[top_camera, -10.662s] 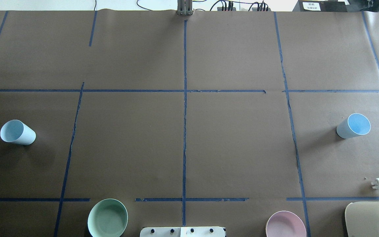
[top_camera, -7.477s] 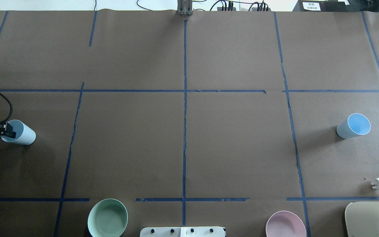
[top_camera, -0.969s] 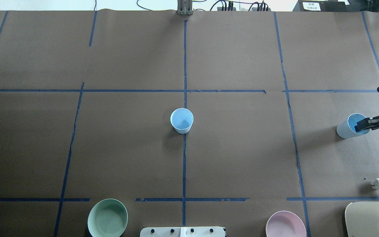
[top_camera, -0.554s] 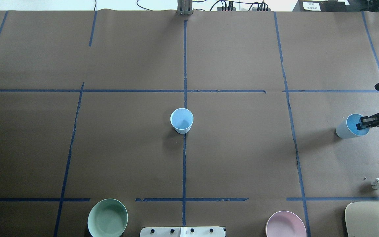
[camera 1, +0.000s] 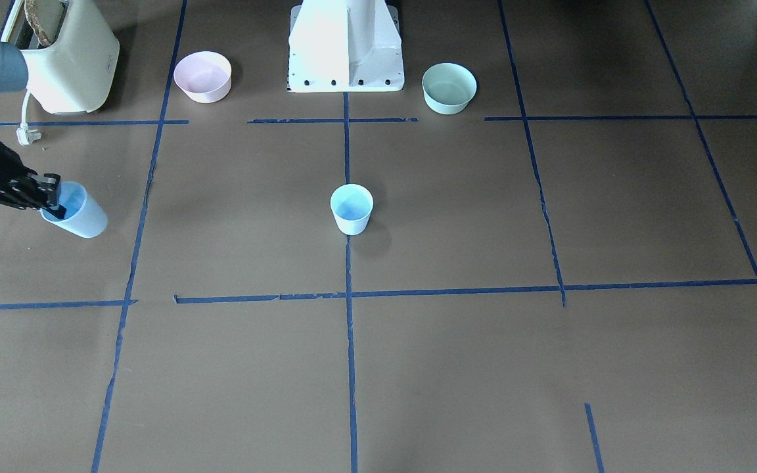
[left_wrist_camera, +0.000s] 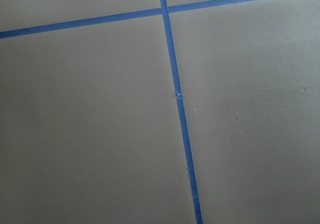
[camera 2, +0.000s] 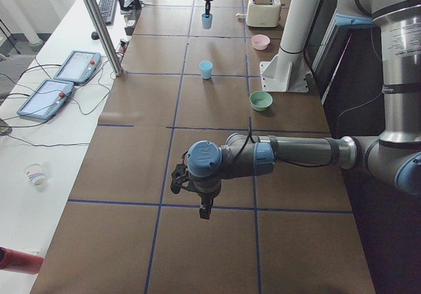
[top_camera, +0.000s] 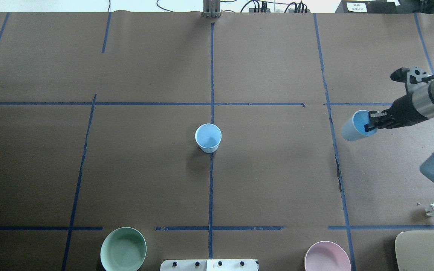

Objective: Stack blue cups with both arms
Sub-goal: 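Carry the held cup with the right gripper over the center cup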

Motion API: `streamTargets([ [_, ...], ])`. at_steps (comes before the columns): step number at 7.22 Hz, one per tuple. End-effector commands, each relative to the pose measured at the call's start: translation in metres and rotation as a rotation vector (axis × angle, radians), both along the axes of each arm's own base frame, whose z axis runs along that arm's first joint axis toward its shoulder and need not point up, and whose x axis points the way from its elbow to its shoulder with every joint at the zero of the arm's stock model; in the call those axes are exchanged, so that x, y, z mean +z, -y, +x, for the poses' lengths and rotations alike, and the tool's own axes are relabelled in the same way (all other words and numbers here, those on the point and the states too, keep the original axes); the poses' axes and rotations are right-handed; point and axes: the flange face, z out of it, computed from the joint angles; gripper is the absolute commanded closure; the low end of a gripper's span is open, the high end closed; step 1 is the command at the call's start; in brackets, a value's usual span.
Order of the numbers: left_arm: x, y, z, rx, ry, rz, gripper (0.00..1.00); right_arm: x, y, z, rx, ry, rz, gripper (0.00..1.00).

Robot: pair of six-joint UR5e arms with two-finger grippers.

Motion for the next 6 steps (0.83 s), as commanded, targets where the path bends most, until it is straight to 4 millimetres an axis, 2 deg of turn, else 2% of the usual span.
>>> streamTargets([
  [1,-0.001,0.001,-0.001,-0.01,0.009,-0.005,0.0,-0.118,0.008,-0.07,0.038,-0.017,-0.078,1.0],
  [2,-0.002,0.003,-0.002,-0.01,0.023,0.019,0.0,-0.174,0.007,-0.104,0.053,-0.033,-0.105,1.0],
  [3,-0.002,0.004,-0.003,-0.006,0.057,0.034,0.0,-0.221,-0.001,-0.136,0.068,-0.052,-0.132,1.0],
  [4,-0.002,0.006,0.0,0.001,0.059,0.044,0.0,-0.256,-0.014,-0.163,0.072,-0.059,-0.132,1.0],
  [5,-0.002,0.006,0.0,0.0,0.059,0.044,0.0,-0.278,-0.038,-0.201,0.112,-0.064,-0.137,1.0],
  [6,-0.001,0.006,0.0,0.0,0.059,0.043,0.0,-0.299,-0.052,-0.227,0.152,-0.057,-0.135,1.0],
])
